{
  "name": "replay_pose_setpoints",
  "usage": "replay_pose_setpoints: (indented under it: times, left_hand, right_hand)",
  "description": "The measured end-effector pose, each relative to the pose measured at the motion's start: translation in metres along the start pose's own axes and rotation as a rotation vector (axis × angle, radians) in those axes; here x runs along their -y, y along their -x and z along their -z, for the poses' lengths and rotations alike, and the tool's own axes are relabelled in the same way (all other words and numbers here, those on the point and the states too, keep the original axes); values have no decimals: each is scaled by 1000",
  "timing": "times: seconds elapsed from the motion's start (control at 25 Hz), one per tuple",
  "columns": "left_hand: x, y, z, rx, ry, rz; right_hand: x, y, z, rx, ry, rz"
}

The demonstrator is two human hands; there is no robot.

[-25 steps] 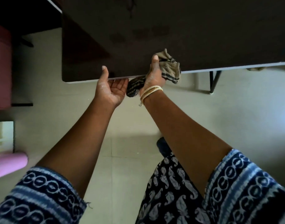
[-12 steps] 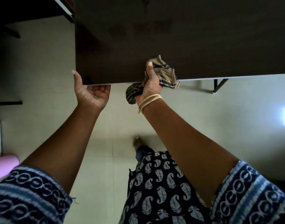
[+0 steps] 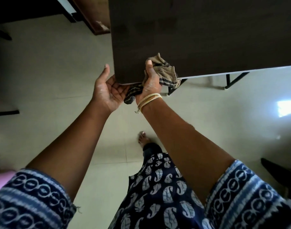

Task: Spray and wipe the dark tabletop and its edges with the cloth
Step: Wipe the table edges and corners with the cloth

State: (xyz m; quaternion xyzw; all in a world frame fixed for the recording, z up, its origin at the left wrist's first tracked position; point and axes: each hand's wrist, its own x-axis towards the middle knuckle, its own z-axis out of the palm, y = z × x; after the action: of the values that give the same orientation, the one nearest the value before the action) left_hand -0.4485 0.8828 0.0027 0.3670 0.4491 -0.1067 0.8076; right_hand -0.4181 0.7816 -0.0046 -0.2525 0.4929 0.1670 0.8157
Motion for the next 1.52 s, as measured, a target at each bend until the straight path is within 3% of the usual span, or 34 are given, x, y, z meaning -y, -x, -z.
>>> replay_pose_setpoints:
  times: [0.2,0.48,0.68,0.8,0.92,1.0,1.2,1.32,1.44,1.52]
  left_hand:
    - [-26,-1,33,65,-24,51]
    - [-46,1,78,35,26,41]
    - [-42,11,101,11,-246,48]
    - [-40,14,115,28,-264,31]
    - [-40,12,119,3,-281,-17]
    - [-37,11,116,-22,-279,-44]
    - [-42,8,109,-47,-265,-45]
    - [-40,2,96,-62,-185,-48]
    - [-32,-5,78,-49,-83,-53]
    - [-26,-10,65,-13,10,-3]
  right_hand:
    - [-39,-3,-13,-20,5,38]
    - [-76,3,-35,2,160,8]
    - [-80,15,-36,57,249,14]
    - [-95,24,-40,32,357,-54]
    - [-121,34,-43,-58,743,-55]
    - [-124,41,-46,-21,1023,11]
    - [-72,53,-94,426,1488,-126]
    - [-25,27,-143,579,2051,142]
    - [-3,4,-182,684,2400,496]
    - [-3,2,-190,856,2675,703]
